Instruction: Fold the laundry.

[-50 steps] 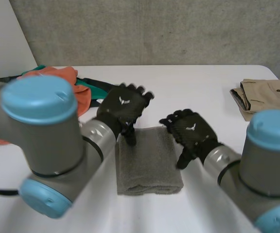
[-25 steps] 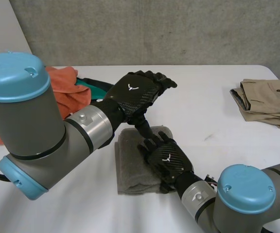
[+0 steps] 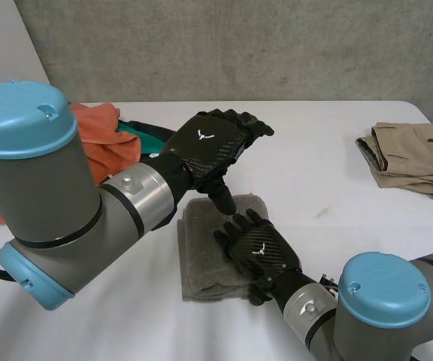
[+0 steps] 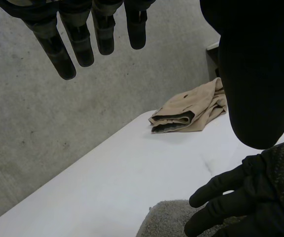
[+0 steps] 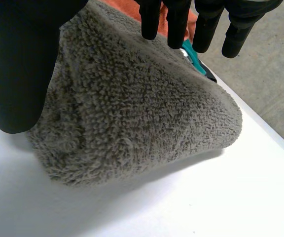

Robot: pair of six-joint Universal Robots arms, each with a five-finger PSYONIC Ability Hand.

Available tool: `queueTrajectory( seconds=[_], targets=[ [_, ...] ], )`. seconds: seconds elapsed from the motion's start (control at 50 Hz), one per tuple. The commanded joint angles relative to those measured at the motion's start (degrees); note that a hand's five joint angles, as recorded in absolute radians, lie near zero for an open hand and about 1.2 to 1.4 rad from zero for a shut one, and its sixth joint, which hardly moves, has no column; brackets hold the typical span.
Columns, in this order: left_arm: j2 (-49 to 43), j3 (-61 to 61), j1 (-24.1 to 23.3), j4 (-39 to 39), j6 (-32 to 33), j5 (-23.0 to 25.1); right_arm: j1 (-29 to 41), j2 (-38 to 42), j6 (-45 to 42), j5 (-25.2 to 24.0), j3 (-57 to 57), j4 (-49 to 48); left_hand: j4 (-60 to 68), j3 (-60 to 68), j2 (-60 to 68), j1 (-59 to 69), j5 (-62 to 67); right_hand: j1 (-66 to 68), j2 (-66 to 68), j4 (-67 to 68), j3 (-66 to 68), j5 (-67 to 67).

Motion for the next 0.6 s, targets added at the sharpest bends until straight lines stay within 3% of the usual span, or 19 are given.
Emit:
queueTrajectory(
  seconds=[0.02, 0.5, 0.58, 0.6],
  targets=[
    [-0.29, -0.34, -0.07, 0.00, -0.14, -0.01, 0.21, 1.53, -0.33, -0.02, -0.84, 0.19, 1.45, 0.85, 1.33, 2.00, 1.46, -2.10, -1.40, -1.05, -1.23, -1.52],
    [-0.38, -0.52, 0.11, 0.00, -0.14, -0.01, 0.12, 6.01, -0.94, -0.02, -6.99, -2.18, 1.45, 0.85, 1.33, 2.00, 1.46, 8.32, 9.02, 9.37, 9.19, 8.90],
    [-0.20, -0.52, 0.20, 0.00, -0.14, -0.01, 0.12, 7.07, -0.77, -0.37, -8.49, -2.88, 1.45, 0.86, 1.33, 2.00, 1.46, 34.82, 35.53, 35.87, 35.69, 35.40],
    [-0.12, -0.52, 0.28, 0.00, -0.14, -0.01, 0.12, 7.59, -0.77, -0.90, -9.10, -3.67, 1.45, 0.85, 1.33, 2.00, 1.46, 53.22, 53.93, 54.27, 54.09, 53.80]
  ],
)
